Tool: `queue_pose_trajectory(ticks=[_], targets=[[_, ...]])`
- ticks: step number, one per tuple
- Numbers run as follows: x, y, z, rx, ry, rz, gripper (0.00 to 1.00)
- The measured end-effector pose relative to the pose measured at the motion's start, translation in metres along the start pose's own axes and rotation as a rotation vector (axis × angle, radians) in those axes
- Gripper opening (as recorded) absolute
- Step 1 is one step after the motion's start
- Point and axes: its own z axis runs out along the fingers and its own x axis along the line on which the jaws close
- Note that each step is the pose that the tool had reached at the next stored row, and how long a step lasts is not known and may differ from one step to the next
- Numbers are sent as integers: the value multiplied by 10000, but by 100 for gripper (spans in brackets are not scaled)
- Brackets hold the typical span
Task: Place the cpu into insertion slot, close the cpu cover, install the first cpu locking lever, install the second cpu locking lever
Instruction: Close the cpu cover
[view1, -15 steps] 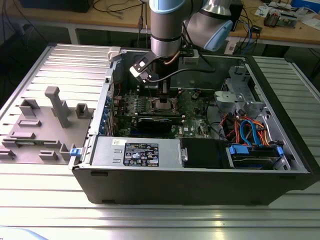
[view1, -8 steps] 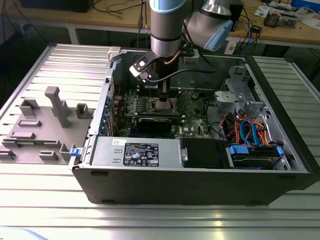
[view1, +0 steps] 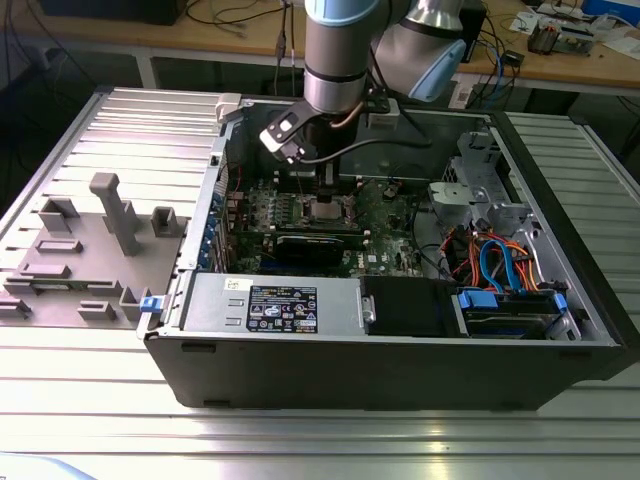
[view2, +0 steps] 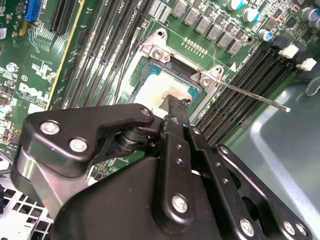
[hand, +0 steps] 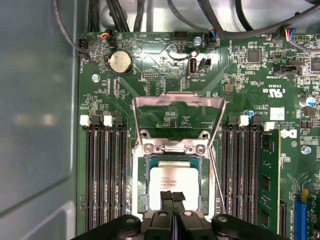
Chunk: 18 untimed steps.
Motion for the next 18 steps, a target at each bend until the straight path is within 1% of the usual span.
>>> queue_pose_trajectory(ticks=[3, 18], targets=[[1, 1, -18, 5, 4, -161, 11], [-16, 0, -19, 6, 3, -176, 11]])
